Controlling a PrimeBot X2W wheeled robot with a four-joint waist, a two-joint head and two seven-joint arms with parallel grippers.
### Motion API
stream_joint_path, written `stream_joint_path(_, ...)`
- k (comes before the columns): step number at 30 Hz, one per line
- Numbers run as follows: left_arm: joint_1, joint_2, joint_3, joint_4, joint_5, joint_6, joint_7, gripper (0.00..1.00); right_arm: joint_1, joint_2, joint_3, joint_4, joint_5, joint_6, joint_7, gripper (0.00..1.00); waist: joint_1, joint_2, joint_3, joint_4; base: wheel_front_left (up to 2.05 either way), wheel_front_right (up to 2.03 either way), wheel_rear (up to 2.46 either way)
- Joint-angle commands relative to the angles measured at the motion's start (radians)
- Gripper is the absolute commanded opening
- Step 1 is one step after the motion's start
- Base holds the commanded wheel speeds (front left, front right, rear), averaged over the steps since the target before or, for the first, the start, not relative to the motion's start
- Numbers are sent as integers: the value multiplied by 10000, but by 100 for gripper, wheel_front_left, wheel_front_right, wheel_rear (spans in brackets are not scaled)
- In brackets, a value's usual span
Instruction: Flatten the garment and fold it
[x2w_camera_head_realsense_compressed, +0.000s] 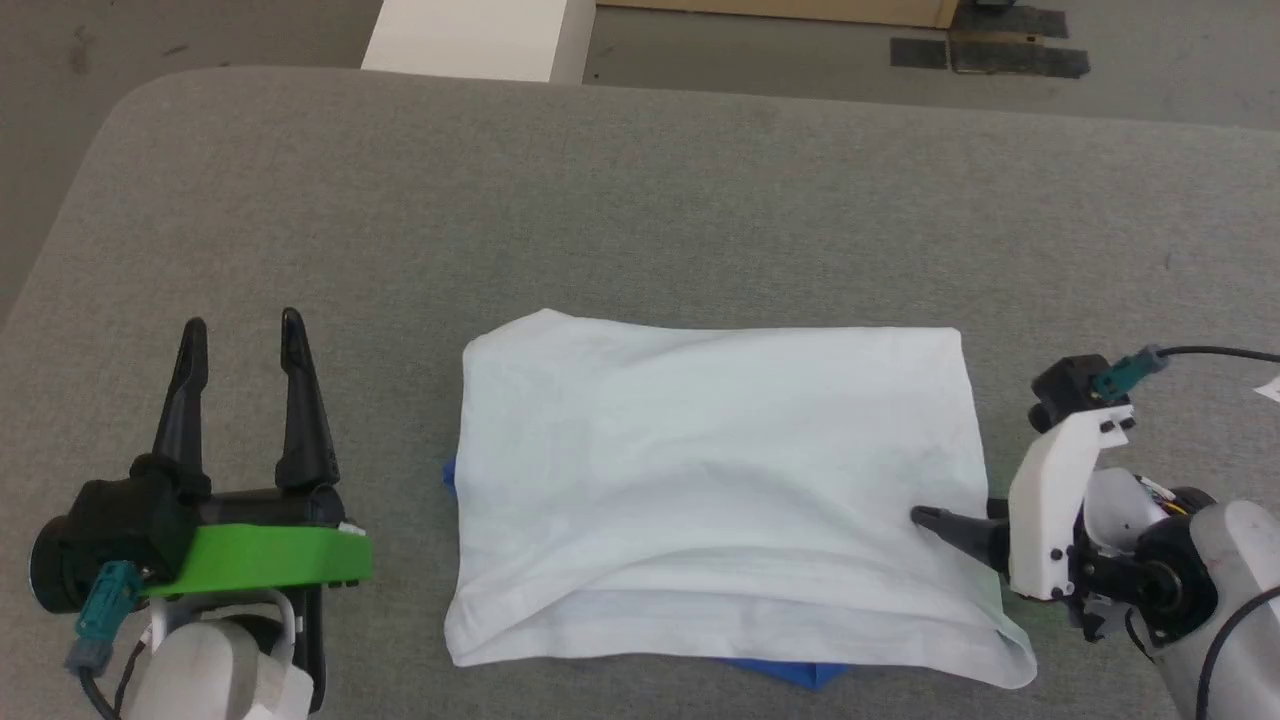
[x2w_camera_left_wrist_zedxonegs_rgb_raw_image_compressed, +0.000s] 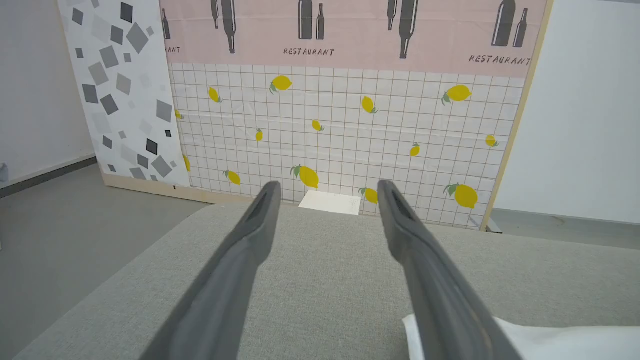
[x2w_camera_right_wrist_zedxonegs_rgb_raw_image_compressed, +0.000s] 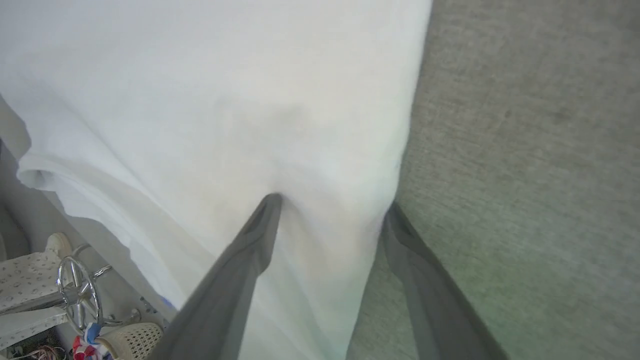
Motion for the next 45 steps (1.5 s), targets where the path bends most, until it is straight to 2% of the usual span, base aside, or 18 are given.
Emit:
stream_joint_path(1,-109,-114,81,58,200,-112,-45,100,2,148,300,182,178,-13,3,100,0,-1,104,112,0,0,0)
stream_joint_path(10,-115,-688,333,497,445,-703,-46,100,-558,631,1611,634,687,-13,-414,100,0,-1,103,239,0,0,0)
stream_joint_path(16,-110,-947,450,715,610,-970,-46,100,-876,441,2176,1154,598,-13,-611,100,0,-1,106,382,0,0,0)
stream_joint_path(17,-105,-969,469,729,646,-1004,-47,100,-899,396,2208,1261,581,-13,-611,45,0,-1,92,390,0,0,0)
stream_joint_path(18,-85,-1006,497,751,668,-1045,-47,100,-930,334,2235,1374,545,-13,-638,13,0,-1,74,393,0,0,0)
stream_joint_path(19,-62,-1039,530,770,692,-1077,-47,100,-958,277,2235,1467,521,-13,-687,0,0,-1,56,387,0,0,0)
stream_joint_path(24,30,-1198,663,805,762,-1215,-47,100,-995,59,2014,1714,546,-13,-960,0,0,-1,-94,310,0,0,0)
stream_joint_path(25,79,-1280,724,842,810,-1297,-47,100,-905,-257,1804,1712,642,-13,-985,0,0,-1,-226,222,0,0,0)
stream_joint_path(32,180,-1406,837,917,890,-1438,-47,100,-480,-1298,894,1813,605,-13,-820,0,0,-1,-474,17,0,0,0)
stream_joint_path(33,220,-1435,846,992,914,-1477,-47,100,-376,-1853,343,2022,174,-13,-640,0,0,-1,-509,-45,0,0,0)
stream_joint_path(35,221,-1445,843,1050,952,-1486,-47,100,-386,-2051,-86,2184,-184,-13,-572,0,0,-1,-520,-87,0,0,0)
stream_joint_path(40,261,-1480,880,1161,978,-1474,-47,100,-564,-2124,-559,2193,-1231,-13,-185,0,0,-1,-605,-223,0,0,0)
stream_joint_path(42,320,-1500,914,1202,966,-1476,-47,100,-720,-2108,-337,1605,-1835,-13,499,0,0,-1,-712,-342,0,0,0)
stream_joint_path(45,361,-1517,928,1221,963,-1487,-47,100,-976,-2037,-93,728,-2123,-13,1295,0,0,-1,-796,-448,0,0,0)
